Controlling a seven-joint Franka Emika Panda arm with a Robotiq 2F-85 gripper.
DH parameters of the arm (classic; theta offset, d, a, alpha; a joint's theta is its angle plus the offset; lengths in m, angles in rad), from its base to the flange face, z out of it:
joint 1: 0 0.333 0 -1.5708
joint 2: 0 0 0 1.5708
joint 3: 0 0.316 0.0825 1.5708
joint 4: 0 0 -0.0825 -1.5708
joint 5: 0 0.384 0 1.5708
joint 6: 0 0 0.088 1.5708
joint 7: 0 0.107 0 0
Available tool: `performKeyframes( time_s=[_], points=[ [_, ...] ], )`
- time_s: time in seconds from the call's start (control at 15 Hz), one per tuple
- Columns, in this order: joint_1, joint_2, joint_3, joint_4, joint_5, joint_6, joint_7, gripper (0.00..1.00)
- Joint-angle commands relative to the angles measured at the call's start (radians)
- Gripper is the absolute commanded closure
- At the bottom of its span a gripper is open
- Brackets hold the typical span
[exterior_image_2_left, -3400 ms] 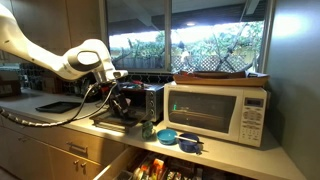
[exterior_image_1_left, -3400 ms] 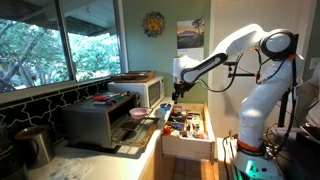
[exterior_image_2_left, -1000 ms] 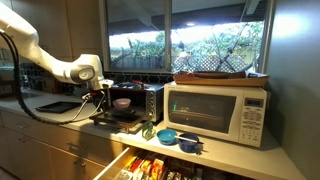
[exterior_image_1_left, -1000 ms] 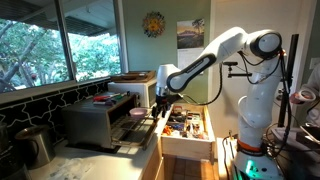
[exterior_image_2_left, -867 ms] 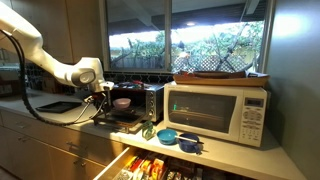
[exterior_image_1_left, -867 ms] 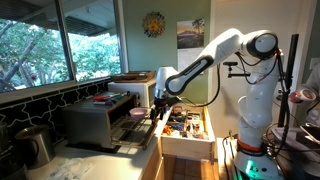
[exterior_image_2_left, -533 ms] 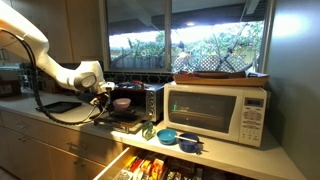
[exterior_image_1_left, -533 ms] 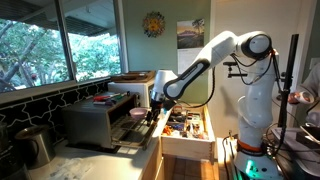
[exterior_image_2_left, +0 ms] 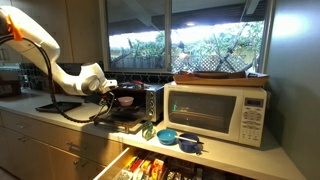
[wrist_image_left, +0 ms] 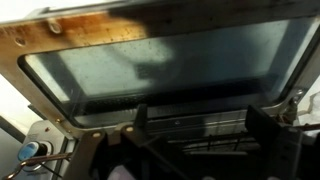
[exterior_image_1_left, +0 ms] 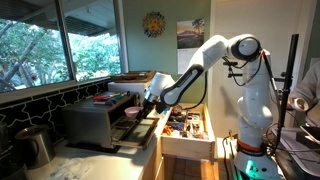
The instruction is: Push the oven tray inwards
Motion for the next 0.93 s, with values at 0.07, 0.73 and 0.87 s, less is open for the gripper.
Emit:
performKeyframes(
  time_s=[0.07, 0.73, 0.87],
  points=[
    [0.008, 0.127, -0.013, 0.139, -0.169, 0.045, 0.165, 0.0],
    [0.081, 0.251, -0.079, 0.331, -0.358, 0.011, 0.463, 0.0],
    [0.036, 0.163, -0.008, 0.231, -0.252, -0.049, 0.356, 0.0]
  ],
)
